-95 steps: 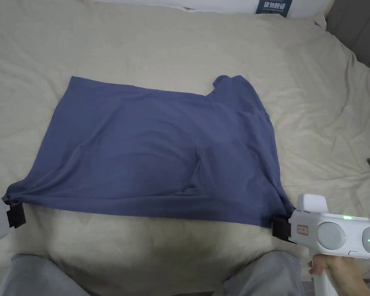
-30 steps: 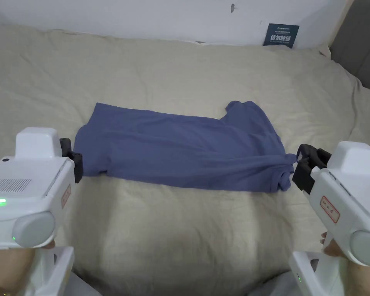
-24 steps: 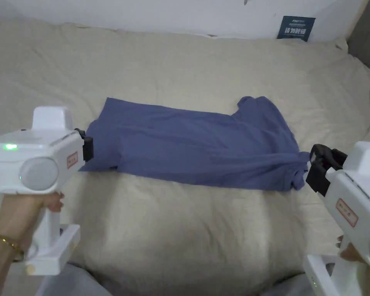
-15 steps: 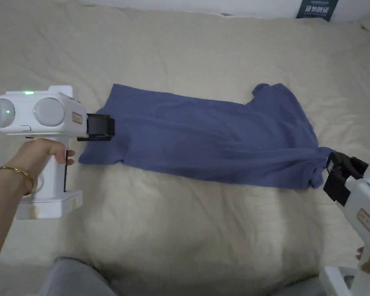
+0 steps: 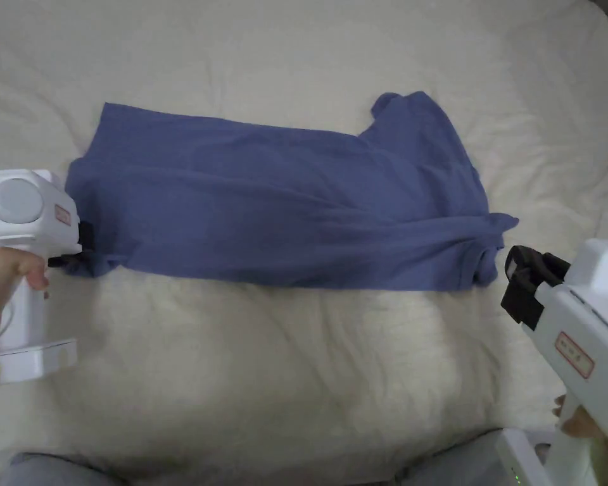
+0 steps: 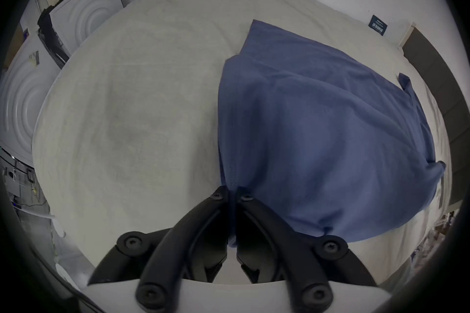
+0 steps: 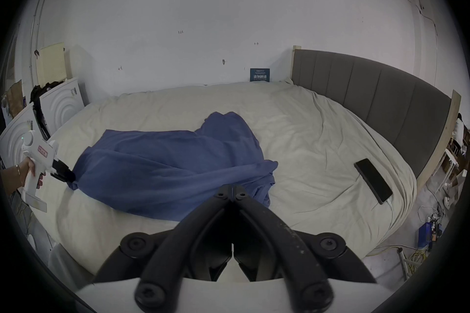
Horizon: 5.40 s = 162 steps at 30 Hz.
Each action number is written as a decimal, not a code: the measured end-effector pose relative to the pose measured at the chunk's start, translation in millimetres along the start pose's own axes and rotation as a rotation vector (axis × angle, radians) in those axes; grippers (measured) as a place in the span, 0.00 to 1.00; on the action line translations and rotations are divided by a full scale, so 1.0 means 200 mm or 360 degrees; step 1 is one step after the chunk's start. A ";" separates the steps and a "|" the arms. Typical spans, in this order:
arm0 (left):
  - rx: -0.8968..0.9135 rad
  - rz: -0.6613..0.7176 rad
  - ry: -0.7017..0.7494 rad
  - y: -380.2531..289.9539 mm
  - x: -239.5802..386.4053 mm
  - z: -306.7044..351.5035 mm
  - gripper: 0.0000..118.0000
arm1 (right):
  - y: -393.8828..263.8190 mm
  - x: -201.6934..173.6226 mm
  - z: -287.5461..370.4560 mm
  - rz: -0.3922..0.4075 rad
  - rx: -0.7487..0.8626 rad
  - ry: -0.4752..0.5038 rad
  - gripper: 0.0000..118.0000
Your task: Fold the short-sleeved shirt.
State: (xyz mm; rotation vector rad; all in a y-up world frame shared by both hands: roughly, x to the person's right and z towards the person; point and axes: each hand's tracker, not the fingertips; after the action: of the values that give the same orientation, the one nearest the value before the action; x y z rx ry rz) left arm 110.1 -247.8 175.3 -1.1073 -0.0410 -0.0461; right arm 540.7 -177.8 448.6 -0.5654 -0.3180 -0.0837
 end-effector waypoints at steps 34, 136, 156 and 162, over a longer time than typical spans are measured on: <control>0.0245 0.0262 -0.0319 -0.30 -0.38 0.64 0.02 | 0.23 0.42 -0.21 -0.0309 -0.0820 0.0268 0.10; 0.0364 0.0063 -0.0266 0.42 -0.08 0.11 0.02 | 0.41 0.27 -1.33 -0.0114 -0.0830 -0.0103 0.04; 0.0478 0.0235 -0.0358 -0.42 -0.35 0.57 0.02 | 0.20 0.44 -0.02 -0.0200 -0.0331 0.0154 0.04; 0.0271 0.0313 -0.0165 -0.78 -0.33 0.44 0.31 | -0.25 0.43 0.08 -0.0294 -0.0547 0.0024 0.04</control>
State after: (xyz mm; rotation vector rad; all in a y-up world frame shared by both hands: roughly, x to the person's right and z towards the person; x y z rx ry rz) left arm 34.3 -237.6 350.7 -0.9383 -0.0285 0.1880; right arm 609.3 -210.1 514.0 -0.8745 -0.3432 -0.3255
